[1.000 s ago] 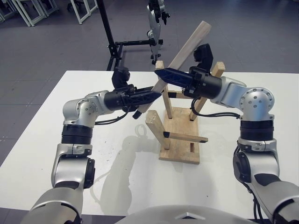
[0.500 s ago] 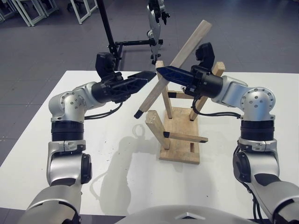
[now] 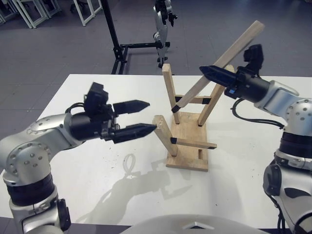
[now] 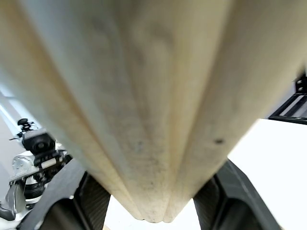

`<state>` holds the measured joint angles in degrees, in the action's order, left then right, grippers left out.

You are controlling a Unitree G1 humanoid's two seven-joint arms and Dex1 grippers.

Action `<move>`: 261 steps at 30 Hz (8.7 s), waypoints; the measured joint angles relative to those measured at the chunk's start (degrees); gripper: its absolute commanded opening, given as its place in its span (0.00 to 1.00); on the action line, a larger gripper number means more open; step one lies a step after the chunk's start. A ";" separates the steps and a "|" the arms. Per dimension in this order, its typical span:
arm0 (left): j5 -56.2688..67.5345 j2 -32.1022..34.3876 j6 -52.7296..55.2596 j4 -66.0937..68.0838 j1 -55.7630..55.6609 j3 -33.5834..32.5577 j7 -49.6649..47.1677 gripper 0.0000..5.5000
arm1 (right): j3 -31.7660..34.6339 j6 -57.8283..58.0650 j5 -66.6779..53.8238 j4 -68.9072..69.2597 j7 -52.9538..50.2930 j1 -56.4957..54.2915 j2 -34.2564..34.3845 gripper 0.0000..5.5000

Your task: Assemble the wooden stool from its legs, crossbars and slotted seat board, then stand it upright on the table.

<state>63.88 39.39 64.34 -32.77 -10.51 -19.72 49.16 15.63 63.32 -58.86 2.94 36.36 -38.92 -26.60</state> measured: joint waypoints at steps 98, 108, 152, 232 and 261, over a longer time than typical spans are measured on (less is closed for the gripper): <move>-31.64 -3.55 -12.05 12.19 10.92 24.82 -13.49 0.88 | -19.80 -63.69 30.65 20.59 18.99 51.97 -5.85 0.37; -31.67 -4.95 -12.01 12.16 11.08 25.18 -14.35 0.88 | -21.42 -54.01 32.01 26.56 13.84 48.61 -9.79 0.37; -33.77 -8.61 -11.84 12.39 10.64 26.47 -14.97 0.88 | -35.41 -50.39 23.16 9.96 15.65 25.36 -17.23 0.37; -69.11 -4.57 -44.21 31.82 -44.13 62.88 32.79 0.27 | -41.63 -56.95 26.96 10.01 7.94 24.75 -16.28 0.37; -66.71 -4.36 -39.95 30.35 -40.19 56.86 32.59 0.10 | -44.44 -56.94 27.83 6.05 9.02 19.32 -14.80 0.37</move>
<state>-2.83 35.04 24.39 -2.41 -50.70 37.14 81.75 -28.82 6.39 -31.03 8.99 45.38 -19.60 -41.40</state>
